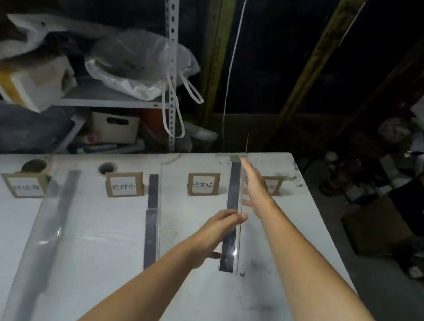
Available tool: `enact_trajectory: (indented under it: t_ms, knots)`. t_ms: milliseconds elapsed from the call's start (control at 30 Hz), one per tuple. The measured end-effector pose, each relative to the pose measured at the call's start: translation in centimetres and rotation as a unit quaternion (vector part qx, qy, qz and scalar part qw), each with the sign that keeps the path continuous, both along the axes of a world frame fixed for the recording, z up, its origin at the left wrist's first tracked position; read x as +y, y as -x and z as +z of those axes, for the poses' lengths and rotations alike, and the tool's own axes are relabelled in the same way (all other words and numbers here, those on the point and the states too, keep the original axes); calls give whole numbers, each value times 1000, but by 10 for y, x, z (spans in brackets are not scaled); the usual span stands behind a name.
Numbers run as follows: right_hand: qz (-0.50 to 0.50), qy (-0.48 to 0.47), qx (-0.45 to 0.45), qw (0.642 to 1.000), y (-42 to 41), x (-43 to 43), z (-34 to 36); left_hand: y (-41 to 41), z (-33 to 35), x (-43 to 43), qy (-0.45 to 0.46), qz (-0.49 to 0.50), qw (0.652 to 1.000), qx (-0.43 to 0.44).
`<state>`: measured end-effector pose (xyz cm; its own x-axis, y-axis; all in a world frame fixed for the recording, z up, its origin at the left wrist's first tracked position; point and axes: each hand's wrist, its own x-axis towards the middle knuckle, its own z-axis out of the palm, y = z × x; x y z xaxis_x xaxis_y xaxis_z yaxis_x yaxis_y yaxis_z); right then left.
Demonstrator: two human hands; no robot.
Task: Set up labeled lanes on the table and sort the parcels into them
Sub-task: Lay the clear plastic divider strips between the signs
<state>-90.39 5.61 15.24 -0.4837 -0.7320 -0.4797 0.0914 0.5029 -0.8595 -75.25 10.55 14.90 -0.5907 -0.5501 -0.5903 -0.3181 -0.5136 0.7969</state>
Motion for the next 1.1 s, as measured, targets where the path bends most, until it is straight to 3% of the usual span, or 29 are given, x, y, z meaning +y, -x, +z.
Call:
enact_trajectory:
  t_ms: [167, 533, 833, 1100]
  knots:
    - [65, 12, -12, 998, 32, -30, -47, 44, -34, -6, -20, 91, 995, -40]
    - [97, 37, -70, 992, 78, -56, -119, 98, -78, -9, -31, 143, 986, -81]
    - [116, 41, -56, 991, 70, -58, -119, 105, -86, 1, -19, 148, 984, -94]
    - [134, -17, -92, 987, 82, -63, -112, 102, -91, 4, -20, 160, 982, -95]
